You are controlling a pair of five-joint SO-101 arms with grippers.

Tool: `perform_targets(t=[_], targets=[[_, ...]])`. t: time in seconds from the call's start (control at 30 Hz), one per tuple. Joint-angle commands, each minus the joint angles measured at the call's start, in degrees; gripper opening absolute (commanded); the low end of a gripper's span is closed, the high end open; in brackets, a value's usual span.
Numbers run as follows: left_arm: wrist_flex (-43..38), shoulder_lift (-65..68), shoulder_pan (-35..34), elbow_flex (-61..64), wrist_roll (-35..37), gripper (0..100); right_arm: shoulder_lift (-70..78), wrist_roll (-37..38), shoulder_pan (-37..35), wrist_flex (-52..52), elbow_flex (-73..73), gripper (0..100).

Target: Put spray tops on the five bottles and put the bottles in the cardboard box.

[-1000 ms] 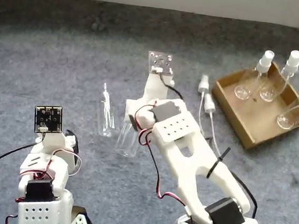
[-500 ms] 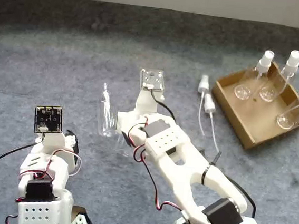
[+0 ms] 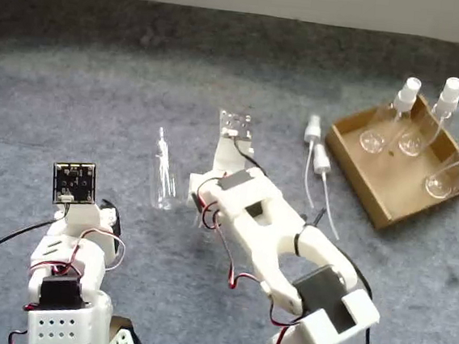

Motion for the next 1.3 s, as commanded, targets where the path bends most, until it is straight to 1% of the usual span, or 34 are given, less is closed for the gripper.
perform_targets(t=[0.0,0.07,0.13,0.2,0.27,0.37,0.47,0.67,0.77,0.97,1.17,1.27], targets=[[-1.14,-0.75,-0.13,-3.21,-0.44,1,-0.66,5.63,4.88,7.08,-6.29,22.0],[-1.14,-0.75,-0.13,-3.21,-0.44,1,-0.57,12.84,6.81,7.96,-7.52,17.4],[-1.14,-0.75,-0.13,-3.21,-0.44,1,-0.66,19.16,8.48,8.4,-8.13,14.9],[-1.14,-0.75,-0.13,-3.21,-0.44,1,-0.66,24.0,9.8,8.4,-8.31,14.6],[-1.14,-0.75,-0.13,-3.21,-0.44,1,-0.66,27.25,11.56,8.4,-8.22,14.6],[-1.14,-0.75,-0.13,-3.21,-0.44,1,-0.66,29.8,14.29,8.48,-8.04,14.6],[-1.14,-0.75,-0.04,-3.21,-0.44,1,-0.57,32.7,17.19,10.77,-8.04,14.6],[-1.14,-0.75,-0.04,-3.21,-0.44,1,-0.31,39.3,20.53,14.55,-8.04,14.6],[-1.14,-0.75,-0.04,-3.21,-0.35,1,-0.31,42.37,20.97,15.34,-8.04,15.6],[-1.14,-0.75,-0.04,-3.21,-0.35,1,-0.22,43.08,20.97,15.34,-5.58,27.3],[-1.14,-0.75,-0.04,-3.21,-0.35,1,-0.22,43.6,20.88,15.43,-5.23,29.1],[-1.14,-0.75,-0.04,-3.21,-0.35,1,-0.22,46.86,20.79,18.86,-5.58,30.0]])
